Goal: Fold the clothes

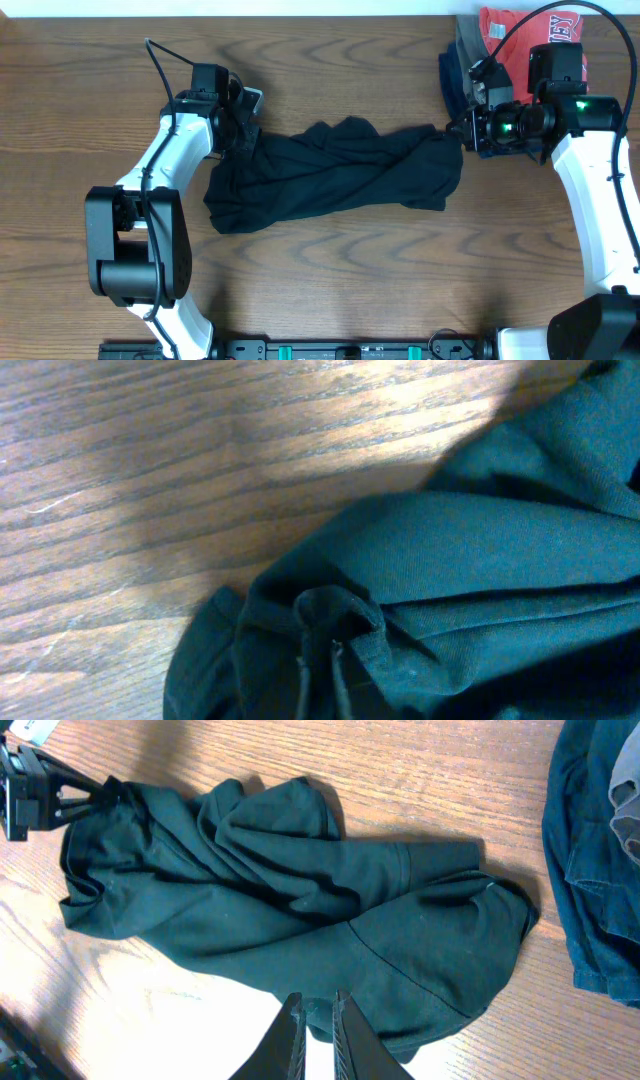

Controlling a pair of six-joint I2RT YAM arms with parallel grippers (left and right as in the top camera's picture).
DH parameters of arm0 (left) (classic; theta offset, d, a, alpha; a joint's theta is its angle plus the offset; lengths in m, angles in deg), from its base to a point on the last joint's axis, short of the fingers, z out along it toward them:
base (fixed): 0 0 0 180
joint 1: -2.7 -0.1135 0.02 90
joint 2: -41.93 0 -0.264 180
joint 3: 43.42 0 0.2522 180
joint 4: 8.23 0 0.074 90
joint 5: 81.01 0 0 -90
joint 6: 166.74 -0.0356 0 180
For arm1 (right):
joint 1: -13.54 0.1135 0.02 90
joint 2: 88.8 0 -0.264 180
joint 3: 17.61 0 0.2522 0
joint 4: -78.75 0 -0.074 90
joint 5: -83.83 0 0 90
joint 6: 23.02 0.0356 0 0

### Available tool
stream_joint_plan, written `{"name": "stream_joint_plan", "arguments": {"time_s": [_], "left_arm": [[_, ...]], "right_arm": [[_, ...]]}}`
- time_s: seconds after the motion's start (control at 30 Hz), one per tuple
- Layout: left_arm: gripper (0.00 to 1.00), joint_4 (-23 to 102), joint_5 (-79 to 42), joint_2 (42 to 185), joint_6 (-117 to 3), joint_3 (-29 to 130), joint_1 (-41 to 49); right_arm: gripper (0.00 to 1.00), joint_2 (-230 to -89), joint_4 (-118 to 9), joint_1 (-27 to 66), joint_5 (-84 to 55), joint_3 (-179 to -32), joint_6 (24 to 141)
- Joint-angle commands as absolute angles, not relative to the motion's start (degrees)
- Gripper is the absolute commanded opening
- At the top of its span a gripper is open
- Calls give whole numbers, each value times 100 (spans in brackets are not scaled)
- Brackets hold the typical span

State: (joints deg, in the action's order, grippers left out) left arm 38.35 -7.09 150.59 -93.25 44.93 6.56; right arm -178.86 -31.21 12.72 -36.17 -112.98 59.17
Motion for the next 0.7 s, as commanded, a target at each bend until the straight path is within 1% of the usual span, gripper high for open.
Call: {"name": "stream_joint_plan", "arguments": {"time_s": [0.0,0.2,0.33,0.43,0.5,0.53,0.63,0.67], "left_arm": [[6,3793,-678,15120,-9290,4473,638],[6,3914,-678,14696,-9089,4561,636],[6,3951,-545,13933,-8921,4570,625],[6,3929,-143,13293,-8840,4570,625],[6,3918,52,12869,-8840,4570,625],[6,3909,122,12642,-8842,4570,625],[6,3909,209,12137,-8842,4570,625],[6,3914,207,12012,-8842,4570,625]], "right_arm": [[9,-17849,-3119,1248,-3683,-11344,5877],[8,-17849,-3130,1248,-3672,-11344,5880],[7,-17851,-3137,1248,-3368,-11344,6089],[8,-17857,-3146,1250,-3283,-11344,6140],[12,-17881,-3170,1263,-3228,-11344,6205],[16,-17912,-3189,1289,-3180,-11344,6234],[34,-18072,-3270,1410,-3136,-11344,6269],[38,-18135,-3296,1455,-3121,-11344,6288]]}}
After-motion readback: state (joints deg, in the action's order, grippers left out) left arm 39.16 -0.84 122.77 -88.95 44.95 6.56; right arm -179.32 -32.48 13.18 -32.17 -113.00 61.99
